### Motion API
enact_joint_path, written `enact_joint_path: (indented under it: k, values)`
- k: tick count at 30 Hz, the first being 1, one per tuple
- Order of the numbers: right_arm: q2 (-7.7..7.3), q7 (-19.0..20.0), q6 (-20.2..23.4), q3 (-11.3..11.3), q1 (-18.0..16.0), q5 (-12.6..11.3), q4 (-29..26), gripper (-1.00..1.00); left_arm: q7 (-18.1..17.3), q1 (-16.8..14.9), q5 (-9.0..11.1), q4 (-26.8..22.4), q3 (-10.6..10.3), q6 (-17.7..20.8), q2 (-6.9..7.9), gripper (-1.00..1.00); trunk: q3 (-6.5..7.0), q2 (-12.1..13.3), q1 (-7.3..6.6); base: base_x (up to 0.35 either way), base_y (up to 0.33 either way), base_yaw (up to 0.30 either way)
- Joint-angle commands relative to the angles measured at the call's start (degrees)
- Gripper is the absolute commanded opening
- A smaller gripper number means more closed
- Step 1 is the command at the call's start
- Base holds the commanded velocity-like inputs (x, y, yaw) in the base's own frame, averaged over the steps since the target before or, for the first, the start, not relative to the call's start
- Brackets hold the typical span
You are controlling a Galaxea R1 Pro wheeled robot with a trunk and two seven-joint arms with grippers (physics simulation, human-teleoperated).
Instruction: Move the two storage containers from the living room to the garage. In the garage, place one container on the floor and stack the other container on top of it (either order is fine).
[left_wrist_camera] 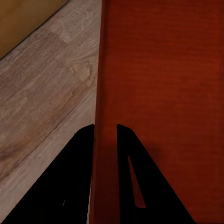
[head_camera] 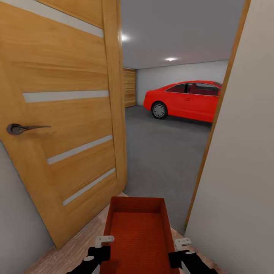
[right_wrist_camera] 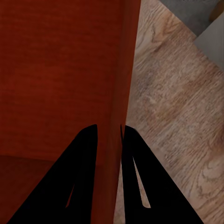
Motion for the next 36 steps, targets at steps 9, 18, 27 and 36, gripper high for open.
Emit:
enact_joint_path:
  k: [9, 18, 27, 36]
  values:
    - [-0.36, 3.54, 0.33, 1.35, 0.0, -1.11, 0.02, -1.0, -2.48, -0.08, 0.15, -0.11, -1.58, -0.16, 1.69, -1.0, -0.05, -0.03, 0.01, 0.158, 0.101, -0.039]
    - [-0.36, 3.54, 0.35, 1.37, 0.0, -1.11, 0.02, -1.0, -2.52, -0.08, 0.12, -0.12, -1.58, -0.16, 1.69, -1.0, -0.05, -0.03, 0.01, 0.12, 0.036, -0.09]
    - [-0.36, 3.54, 0.35, 1.37, 0.0, -1.1, 0.02, -1.0, -2.53, -0.08, 0.09, -0.1, -1.58, -0.16, 1.69, -1.0, -0.05, -0.03, 0.01, 0.121, 0.037, -0.078]
    - [-0.36, 3.54, 0.35, 1.34, 0.0, -1.13, 0.02, -1.0, -2.55, -0.08, 0.11, -0.1, -1.58, -0.16, 1.69, -1.0, -0.05, -0.03, 0.01, 0.083, 0.003, -0.222]
